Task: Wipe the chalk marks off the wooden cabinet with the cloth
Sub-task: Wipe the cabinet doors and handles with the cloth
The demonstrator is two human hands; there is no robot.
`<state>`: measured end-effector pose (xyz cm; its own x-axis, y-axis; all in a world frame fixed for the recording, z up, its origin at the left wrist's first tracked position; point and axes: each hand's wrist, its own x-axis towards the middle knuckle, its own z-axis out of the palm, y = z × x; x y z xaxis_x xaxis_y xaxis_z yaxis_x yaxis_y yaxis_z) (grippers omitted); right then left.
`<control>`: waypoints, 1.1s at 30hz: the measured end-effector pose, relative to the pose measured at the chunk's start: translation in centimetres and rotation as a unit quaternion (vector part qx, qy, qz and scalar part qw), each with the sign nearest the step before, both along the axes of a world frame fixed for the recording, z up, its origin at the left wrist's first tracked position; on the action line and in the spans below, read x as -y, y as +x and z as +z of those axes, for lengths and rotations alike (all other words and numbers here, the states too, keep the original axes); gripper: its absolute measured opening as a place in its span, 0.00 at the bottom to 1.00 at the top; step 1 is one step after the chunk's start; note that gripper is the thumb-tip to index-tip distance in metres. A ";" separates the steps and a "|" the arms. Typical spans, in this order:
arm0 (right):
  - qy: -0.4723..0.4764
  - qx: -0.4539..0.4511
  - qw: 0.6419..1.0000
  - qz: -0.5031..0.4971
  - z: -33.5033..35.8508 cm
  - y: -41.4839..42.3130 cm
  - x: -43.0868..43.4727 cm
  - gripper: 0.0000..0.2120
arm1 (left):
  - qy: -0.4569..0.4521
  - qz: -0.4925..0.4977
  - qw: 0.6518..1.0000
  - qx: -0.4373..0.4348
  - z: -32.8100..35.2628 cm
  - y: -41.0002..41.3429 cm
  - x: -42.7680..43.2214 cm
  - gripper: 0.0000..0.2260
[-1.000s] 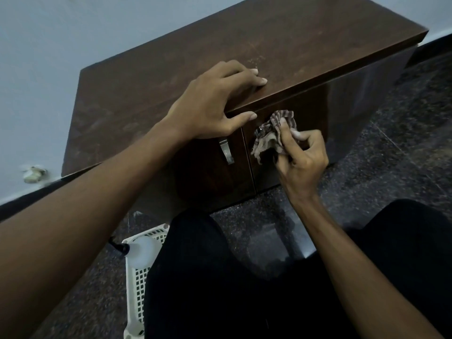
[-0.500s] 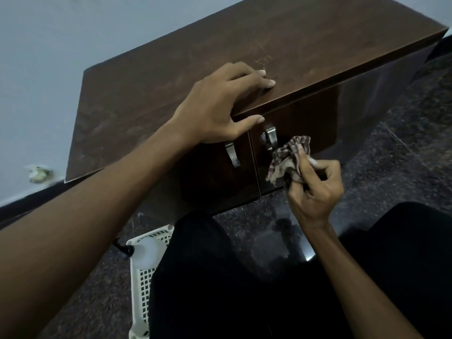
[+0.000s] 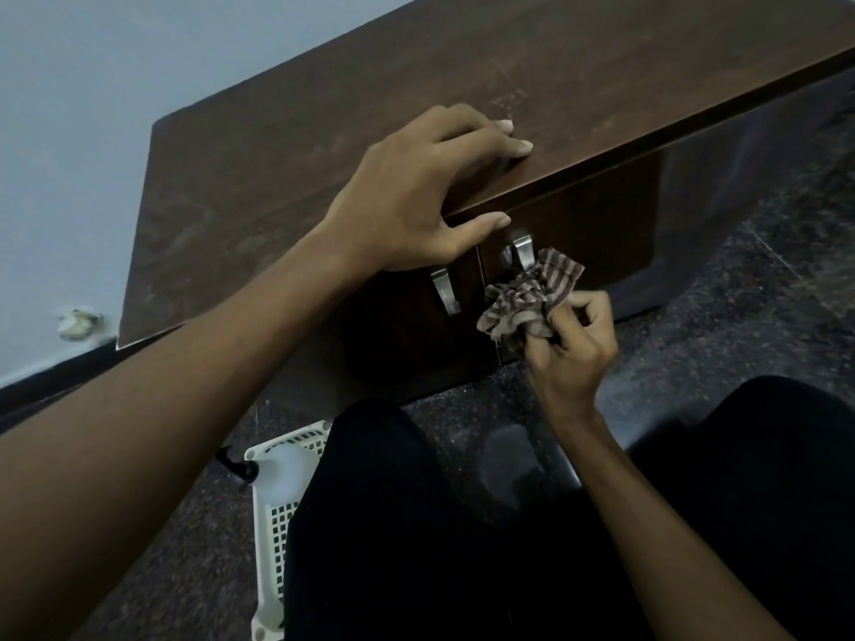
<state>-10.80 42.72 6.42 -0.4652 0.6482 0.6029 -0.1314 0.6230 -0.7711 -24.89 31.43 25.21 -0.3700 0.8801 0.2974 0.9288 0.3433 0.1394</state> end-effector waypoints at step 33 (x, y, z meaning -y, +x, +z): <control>-0.034 -0.023 0.996 -0.076 3.4 -0.5 1.9 0.08 | 0.008 -0.004 1.000 0.005 0.1 -0.2 0.1 0.24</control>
